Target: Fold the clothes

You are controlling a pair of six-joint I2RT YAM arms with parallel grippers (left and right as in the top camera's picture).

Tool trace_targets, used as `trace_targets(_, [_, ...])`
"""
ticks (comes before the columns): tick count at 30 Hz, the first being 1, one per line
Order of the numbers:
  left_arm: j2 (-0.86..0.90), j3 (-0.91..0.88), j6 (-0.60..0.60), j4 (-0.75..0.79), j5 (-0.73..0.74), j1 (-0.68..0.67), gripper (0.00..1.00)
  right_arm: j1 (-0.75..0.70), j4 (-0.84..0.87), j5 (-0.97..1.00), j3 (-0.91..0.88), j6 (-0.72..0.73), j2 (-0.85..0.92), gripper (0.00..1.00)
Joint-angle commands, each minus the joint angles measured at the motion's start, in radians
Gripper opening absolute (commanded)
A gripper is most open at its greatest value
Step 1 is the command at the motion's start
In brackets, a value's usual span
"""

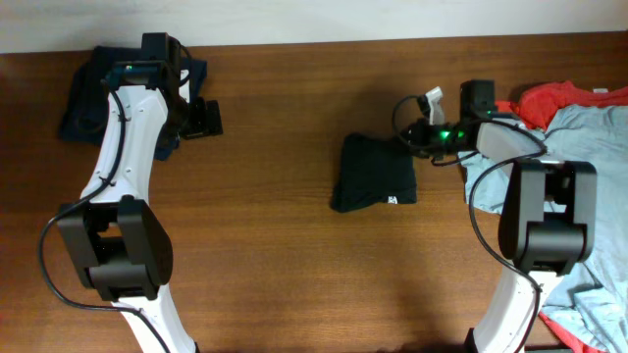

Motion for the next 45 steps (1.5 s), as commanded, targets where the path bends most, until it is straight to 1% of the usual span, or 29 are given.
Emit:
trace_targets(1, [-0.025,0.013,0.016,0.0,-0.007,-0.001,0.99,-0.029,-0.049,-0.081,0.051,-0.004,-0.122,0.07])
trace_targets(5, [-0.025,0.013,0.016,0.0,-0.007,-0.001,0.99,-0.068,-0.207,0.041,0.051,-0.005,-0.183,0.12])
trace_targets(6, [-0.025,0.013,0.016,0.0,-0.007,-0.001,0.99,-0.08,-0.245,0.078,0.051,-0.005,-0.185,0.16])
trace_targets(7, [-0.025,0.013,0.016,0.0,-0.007,-0.001,0.99,-0.092,-0.282,0.109,0.051,-0.01,-0.184,0.24])
trace_targets(8, [-0.025,0.013,0.016,0.0,-0.007,-0.001,0.99,-0.106,-0.318,0.13,0.049,-0.039,-0.182,0.39])
trace_targets(10, [-0.025,0.013,0.016,0.0,-0.007,-0.001,0.99,-0.124,-0.378,0.169,0.046,-0.102,-0.179,0.76])
trace_targets(12, [-0.025,0.013,0.016,0.0,-0.007,-0.001,0.99,-0.13,-0.424,0.214,0.042,-0.16,-0.179,0.89])
trace_targets(13, [-0.025,0.013,0.016,0.0,-0.006,-0.001,0.99,-0.13,-0.439,0.241,0.039,-0.186,-0.179,0.93])
trace_targets(14, [-0.025,0.013,0.016,0.0,-0.006,-0.001,0.99,-0.129,-0.446,0.266,0.035,-0.198,-0.178,0.94])
trace_targets(17, [-0.025,0.013,0.016,0.0,-0.007,-0.001,0.99,-0.114,-0.433,0.307,0.012,-0.204,-0.176,0.94])
trace_targets(20, [-0.025,0.013,0.016,0.0,-0.007,-0.001,0.99,-0.097,-0.385,0.306,-0.021,-0.207,-0.167,0.93])
trace_targets(24, [-0.025,0.013,0.016,0.0,-0.007,-0.001,0.99,-0.064,-0.299,0.306,-0.067,-0.207,-0.131,0.86])
trace_targets(27, [-0.025,0.013,0.016,0.0,-0.007,-0.001,0.99,-0.031,-0.235,0.303,-0.105,-0.207,-0.1,0.84])
trace_targets(35, [-0.025,0.013,0.016,0.0,-0.007,-0.001,0.99,0.071,-0.164,0.302,-0.116,-0.206,-0.013,0.84])
trace_targets(36, [-0.025,0.013,0.016,0.0,-0.007,-0.001,0.99,0.073,-0.16,0.302,-0.115,-0.206,-0.012,0.82])
trace_targets(37, [-0.025,0.013,0.016,0.0,-0.007,-0.001,0.99,0.075,-0.155,0.301,-0.115,-0.203,-0.012,0.77])
trace_targets(38, [-0.025,0.013,0.016,0.0,-0.006,-0.001,0.99,0.075,-0.148,0.293,-0.116,-0.203,-0.012,0.69])
trace_targets(39, [-0.025,0.013,0.016,0.0,-0.007,-0.001,0.99,0.075,-0.145,0.286,-0.116,-0.203,-0.012,0.63])
trace_targets(41, [-0.025,0.013,0.016,0.0,-0.007,-0.001,0.99,0.075,-0.141,0.282,-0.116,-0.203,-0.012,0.46])
trace_targets(42, [-0.025,0.013,0.016,0.0,-0.007,-0.001,1.0,0.075,-0.141,0.282,-0.116,-0.203,-0.012,0.34])
trace_targets(43, [-0.025,0.013,0.016,0.0,-0.007,-0.001,0.99,0.074,-0.14,0.28,-0.115,-0.203,-0.012,0.16])
trace_targets(44, [-0.025,0.013,0.016,0.0,-0.007,-0.001,0.99,0.074,-0.14,0.277,-0.115,-0.203,-0.012,0.04])
trace_targets(45, [-0.025,0.013,0.016,0.0,-0.007,-0.001,0.99,0.072,-0.14,0.267,-0.114,-0.204,-0.012,0.04])
